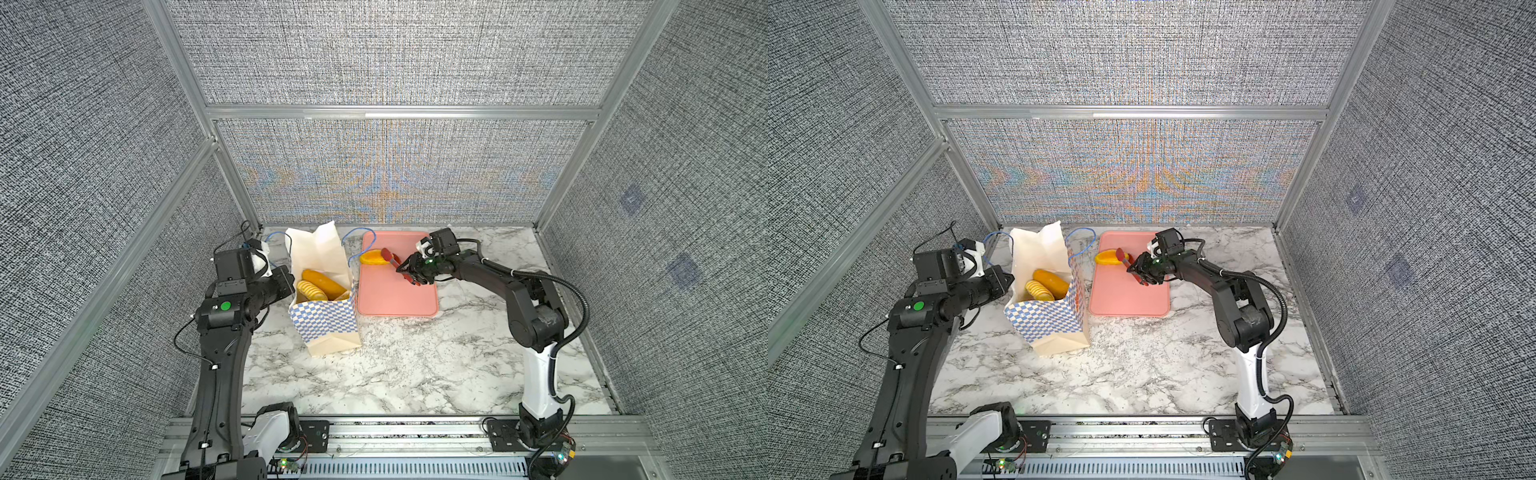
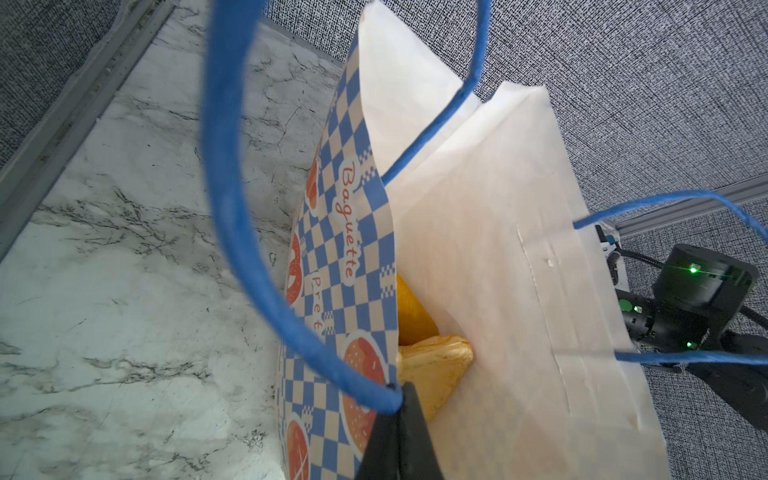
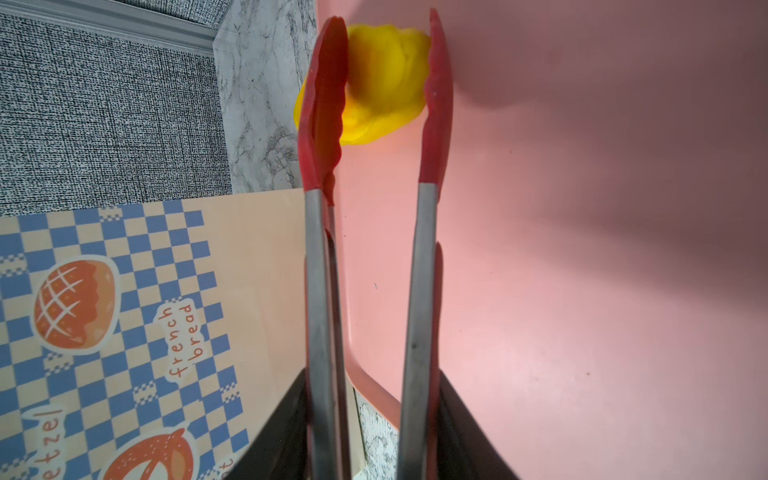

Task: Place the fake bread into the paper bag
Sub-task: 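Lower the tongs onto the flat yellow bread and close them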

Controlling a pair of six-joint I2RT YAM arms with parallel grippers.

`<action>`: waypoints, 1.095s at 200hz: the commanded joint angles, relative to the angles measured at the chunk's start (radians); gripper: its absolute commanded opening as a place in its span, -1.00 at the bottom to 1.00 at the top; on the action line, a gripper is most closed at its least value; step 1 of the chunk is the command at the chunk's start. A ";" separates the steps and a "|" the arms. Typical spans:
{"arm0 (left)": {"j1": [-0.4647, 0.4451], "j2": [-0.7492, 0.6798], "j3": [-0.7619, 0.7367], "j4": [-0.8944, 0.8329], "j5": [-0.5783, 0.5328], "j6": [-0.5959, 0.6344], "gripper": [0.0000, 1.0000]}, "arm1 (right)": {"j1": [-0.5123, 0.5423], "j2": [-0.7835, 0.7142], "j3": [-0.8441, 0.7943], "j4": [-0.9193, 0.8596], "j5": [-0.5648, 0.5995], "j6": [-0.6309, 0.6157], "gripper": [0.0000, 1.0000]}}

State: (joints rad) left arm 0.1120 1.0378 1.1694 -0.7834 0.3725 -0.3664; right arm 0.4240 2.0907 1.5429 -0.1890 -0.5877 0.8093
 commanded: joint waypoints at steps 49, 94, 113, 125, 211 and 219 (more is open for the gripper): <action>0.001 0.002 -0.003 -0.024 -0.012 0.012 -1.00 | -0.024 -0.069 -0.061 0.054 -0.015 0.007 -0.34; 0.000 0.004 -0.001 -0.022 -0.009 0.009 -1.00 | -0.040 -0.127 -0.107 0.056 -0.013 -0.001 -0.39; 0.000 0.003 -0.001 -0.021 -0.010 0.010 -1.00 | -0.046 -0.150 -0.116 0.047 -0.011 -0.010 -0.41; 0.000 0.002 -0.001 -0.020 -0.010 0.010 -1.00 | -0.048 -0.166 -0.119 0.033 -0.007 -0.021 -0.41; 0.000 -0.006 0.002 -0.019 -0.009 0.002 -1.00 | -0.047 -0.326 -0.119 -0.144 0.105 -0.142 -0.42; 0.001 -0.007 0.001 -0.019 -0.009 -0.001 -1.00 | -0.048 -0.342 -0.122 -0.160 0.115 -0.154 -0.42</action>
State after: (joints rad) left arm 0.1120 1.0351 1.1683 -0.7826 0.3687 -0.3676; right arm 0.3740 1.7870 1.4235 -0.2958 -0.5167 0.7166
